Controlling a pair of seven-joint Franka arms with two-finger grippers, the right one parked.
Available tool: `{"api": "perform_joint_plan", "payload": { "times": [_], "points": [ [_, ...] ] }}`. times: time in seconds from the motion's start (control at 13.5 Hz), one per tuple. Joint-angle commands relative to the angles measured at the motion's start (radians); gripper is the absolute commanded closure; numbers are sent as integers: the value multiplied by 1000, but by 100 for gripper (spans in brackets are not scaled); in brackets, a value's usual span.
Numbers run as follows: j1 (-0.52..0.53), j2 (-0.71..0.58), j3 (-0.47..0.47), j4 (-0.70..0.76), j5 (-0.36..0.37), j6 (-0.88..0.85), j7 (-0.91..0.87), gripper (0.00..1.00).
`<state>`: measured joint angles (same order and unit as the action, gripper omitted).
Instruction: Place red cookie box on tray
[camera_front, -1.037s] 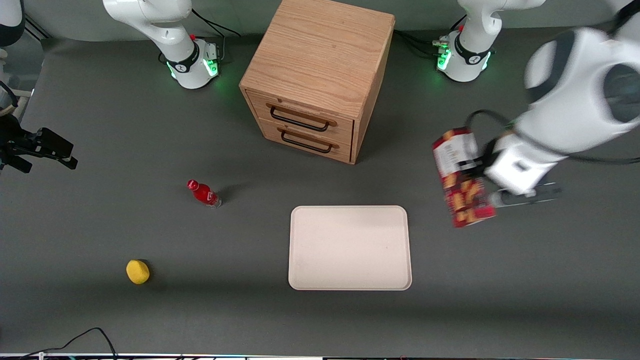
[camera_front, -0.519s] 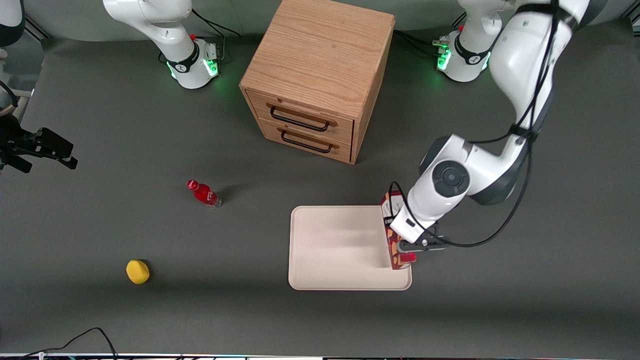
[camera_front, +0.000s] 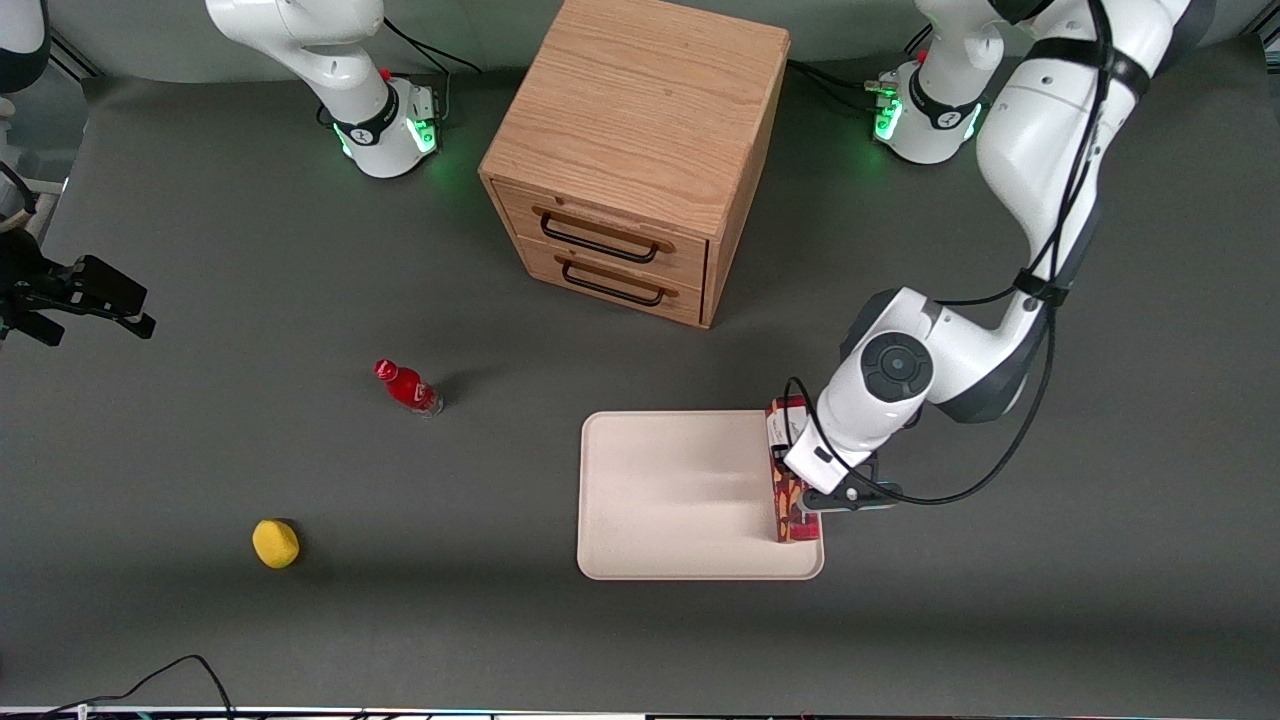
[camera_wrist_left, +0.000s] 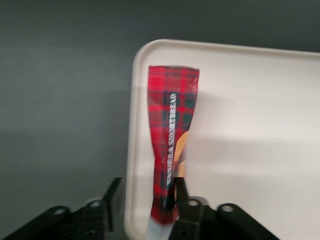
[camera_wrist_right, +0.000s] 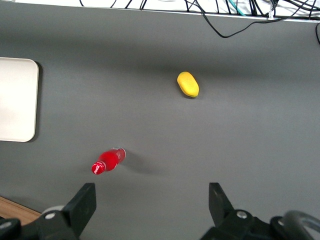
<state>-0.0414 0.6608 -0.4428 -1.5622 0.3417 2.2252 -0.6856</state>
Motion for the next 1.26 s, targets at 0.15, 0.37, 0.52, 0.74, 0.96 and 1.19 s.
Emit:
{"api": "perform_joint_plan", "payload": {
  "times": [0.15, 0.37, 0.52, 0.74, 0.96, 1.19],
  "points": [
    [57, -255, 45, 65, -237, -422, 241, 0],
    [51, -389, 209, 139, -334, -680, 469, 0],
    [51, -498, 289, 113, -345, -777, 587, 0],
    [48, -688, 416, -55, -389, -793, 699, 0],
    [46, -762, 460, -144, -356, -783, 762, 0],
    [45, -692, 460, -29, -328, -860, 796, 0]
  ]
}}
